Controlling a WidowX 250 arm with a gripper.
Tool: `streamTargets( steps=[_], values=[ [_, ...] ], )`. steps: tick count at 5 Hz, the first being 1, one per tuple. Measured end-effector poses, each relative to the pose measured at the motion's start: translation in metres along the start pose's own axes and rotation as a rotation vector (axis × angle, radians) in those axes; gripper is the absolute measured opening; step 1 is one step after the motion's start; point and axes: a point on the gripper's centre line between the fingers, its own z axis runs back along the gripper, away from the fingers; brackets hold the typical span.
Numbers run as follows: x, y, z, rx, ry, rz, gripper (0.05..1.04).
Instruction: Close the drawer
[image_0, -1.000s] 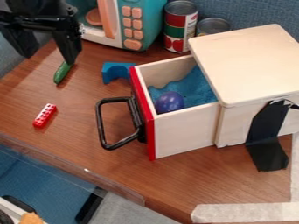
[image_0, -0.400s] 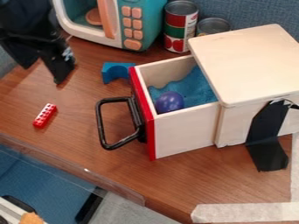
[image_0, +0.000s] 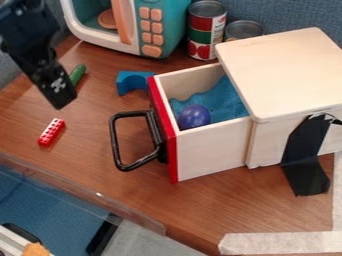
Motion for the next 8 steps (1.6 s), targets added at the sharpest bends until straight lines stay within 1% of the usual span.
streamTargets(
  steps=[1, 2, 3, 4, 5, 6, 7, 8],
  values=[
    [-0.006, 0.002, -0.012, -0.008, 0.042, -0.127, 1.000],
    [-0.005, -0.003, -0.030, -0.028, 0.109, -0.278, 1.000],
    [-0.007, -0.010, -0.046, -0.044, 0.163, -0.398, 1.000],
    [-0.010, -0.020, -0.056, -0.039, 0.193, -0.495, 1.000],
    [-0.018, -0.026, -0.065, -0.032, 0.210, -0.541, 1.000],
    [-0.021, -0.025, -0.073, -0.036, 0.243, -0.562, 1.000],
    [-0.024, -0.023, -0.085, -0.050, 0.269, -0.551, 1.000],
    [-0.020, -0.022, -0.091, -0.036, 0.248, -0.517, 1.000]
  ],
)
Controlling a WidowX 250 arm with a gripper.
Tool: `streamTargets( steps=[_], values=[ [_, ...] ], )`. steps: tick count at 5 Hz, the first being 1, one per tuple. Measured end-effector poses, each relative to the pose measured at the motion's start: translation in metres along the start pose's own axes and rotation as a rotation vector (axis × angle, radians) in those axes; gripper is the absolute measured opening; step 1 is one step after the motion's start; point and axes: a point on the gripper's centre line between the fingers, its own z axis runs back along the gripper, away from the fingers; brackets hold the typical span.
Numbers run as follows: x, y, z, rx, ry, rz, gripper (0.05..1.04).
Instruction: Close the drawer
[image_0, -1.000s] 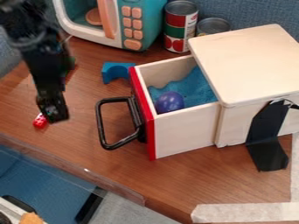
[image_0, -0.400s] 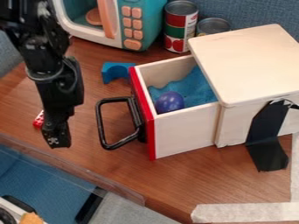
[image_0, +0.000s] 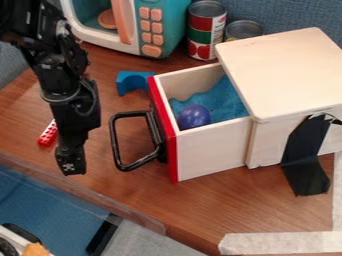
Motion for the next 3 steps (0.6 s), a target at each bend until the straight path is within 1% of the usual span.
streamTargets(
  steps=[1, 2, 3],
  values=[
    [0.009, -0.001, -0.005, -0.009, -0.005, -0.008, 1.000],
    [0.020, -0.002, -0.004, 0.003, -0.020, -0.012, 1.000],
    [0.034, -0.002, -0.005, 0.026, -0.037, 0.014, 1.001]
  ],
)
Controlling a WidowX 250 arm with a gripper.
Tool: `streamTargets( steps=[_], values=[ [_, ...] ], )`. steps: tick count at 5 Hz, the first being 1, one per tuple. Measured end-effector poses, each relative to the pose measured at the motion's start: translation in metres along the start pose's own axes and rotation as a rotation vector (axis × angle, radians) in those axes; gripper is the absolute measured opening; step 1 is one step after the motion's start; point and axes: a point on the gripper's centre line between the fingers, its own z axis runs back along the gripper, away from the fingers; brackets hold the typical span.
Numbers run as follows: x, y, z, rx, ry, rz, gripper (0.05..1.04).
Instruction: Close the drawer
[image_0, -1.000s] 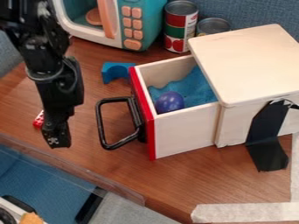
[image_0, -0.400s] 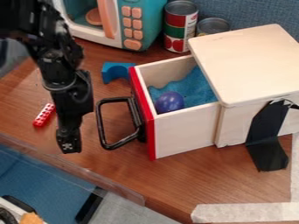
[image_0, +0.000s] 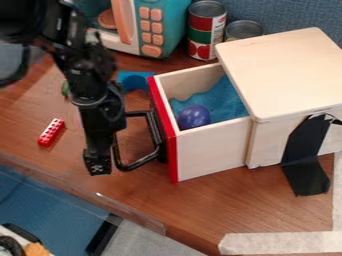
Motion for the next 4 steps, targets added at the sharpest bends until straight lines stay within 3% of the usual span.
streamTargets(
  steps=[2, 4],
  values=[
    [0.033, -0.003, -0.012, 0.083, -0.026, 0.031, 1.001],
    [0.071, 0.004, -0.015, 0.082, -0.050, 0.036, 1.001]
  ],
)
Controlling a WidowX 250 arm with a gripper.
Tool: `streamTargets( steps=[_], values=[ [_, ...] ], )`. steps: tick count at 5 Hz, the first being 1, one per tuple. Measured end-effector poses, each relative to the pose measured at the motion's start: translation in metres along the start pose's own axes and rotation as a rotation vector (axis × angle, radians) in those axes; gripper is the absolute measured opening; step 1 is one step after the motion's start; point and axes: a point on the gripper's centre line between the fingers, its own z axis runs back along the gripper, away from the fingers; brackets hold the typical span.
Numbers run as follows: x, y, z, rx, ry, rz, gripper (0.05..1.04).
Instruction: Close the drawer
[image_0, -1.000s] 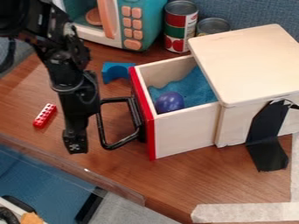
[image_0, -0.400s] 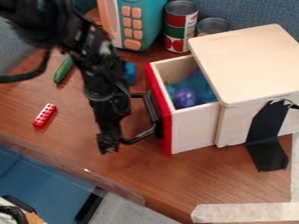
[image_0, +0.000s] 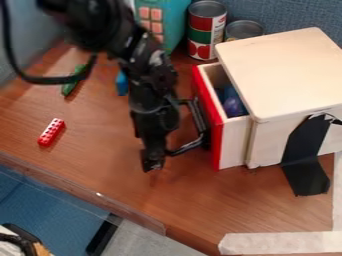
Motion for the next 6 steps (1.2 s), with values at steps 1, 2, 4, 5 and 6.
streamTargets(
  steps=[1, 2, 4, 5, 6],
  values=[
    [0.016, 0.011, 0.008, 0.004, -0.025, 0.013, 1.001],
    [0.024, 0.016, 0.010, -0.005, -0.035, 0.023, 1.001],
    [0.033, 0.017, 0.015, -0.005, -0.056, 0.012, 1.001],
    [0.033, 0.015, 0.014, -0.002, -0.057, 0.001, 1.001],
    [0.006, 0.027, 0.035, 0.017, -0.062, 0.060, 1.001]
  ],
)
